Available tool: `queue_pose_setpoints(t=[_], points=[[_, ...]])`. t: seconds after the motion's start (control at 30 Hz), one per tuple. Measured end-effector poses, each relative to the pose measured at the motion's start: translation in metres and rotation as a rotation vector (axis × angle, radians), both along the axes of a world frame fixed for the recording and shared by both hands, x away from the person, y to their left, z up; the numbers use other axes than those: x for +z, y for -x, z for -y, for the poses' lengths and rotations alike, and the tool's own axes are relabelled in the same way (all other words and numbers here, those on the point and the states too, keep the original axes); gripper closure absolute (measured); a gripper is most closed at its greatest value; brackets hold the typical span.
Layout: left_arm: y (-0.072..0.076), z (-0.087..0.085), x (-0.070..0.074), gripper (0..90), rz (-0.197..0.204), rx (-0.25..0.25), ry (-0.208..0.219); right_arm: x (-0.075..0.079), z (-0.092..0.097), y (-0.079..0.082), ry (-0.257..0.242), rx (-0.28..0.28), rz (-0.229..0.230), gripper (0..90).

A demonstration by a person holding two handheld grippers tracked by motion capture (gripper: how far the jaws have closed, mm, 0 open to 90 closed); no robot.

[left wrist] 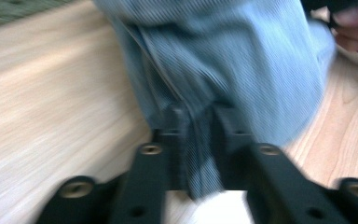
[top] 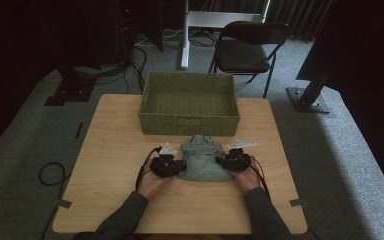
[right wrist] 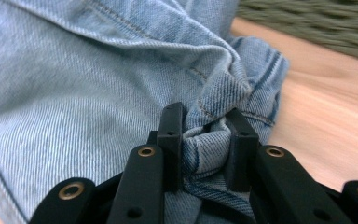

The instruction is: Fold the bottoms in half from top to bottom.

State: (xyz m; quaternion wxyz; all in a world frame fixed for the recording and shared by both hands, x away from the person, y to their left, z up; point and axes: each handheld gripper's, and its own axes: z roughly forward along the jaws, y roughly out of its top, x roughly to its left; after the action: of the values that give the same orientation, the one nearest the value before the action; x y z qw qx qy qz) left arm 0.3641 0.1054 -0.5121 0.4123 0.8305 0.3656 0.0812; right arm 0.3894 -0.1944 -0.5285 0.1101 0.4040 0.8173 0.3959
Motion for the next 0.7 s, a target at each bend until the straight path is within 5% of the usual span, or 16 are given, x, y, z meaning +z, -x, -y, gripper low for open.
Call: queue_pose_setpoints(t=[0.07,0.17,0.3,0.6,0.7], points=[[-0.001,-0.01,0.005,62.2,0.047,0.058,0.002,0.003,-0.006,0.004,0.032,0.042,0.04,71.2],[-0.005,-0.018,0.015,57.0,0.119,0.113,-0.002,0.009,-0.005,0.005,0.03,0.003,0.096,62.2],[-0.011,-0.012,0.022,56.0,0.188,0.086,-0.032,0.019,0.003,0.002,-0.021,-0.029,0.137,58.1],[-0.024,0.0,0.039,71.9,0.278,0.111,0.003,0.034,0.009,-0.007,-0.084,-0.023,0.152,72.6],[-0.028,0.001,0.043,78.9,0.279,0.124,0.033,0.036,0.01,-0.008,-0.085,-0.025,0.153,74.1]])
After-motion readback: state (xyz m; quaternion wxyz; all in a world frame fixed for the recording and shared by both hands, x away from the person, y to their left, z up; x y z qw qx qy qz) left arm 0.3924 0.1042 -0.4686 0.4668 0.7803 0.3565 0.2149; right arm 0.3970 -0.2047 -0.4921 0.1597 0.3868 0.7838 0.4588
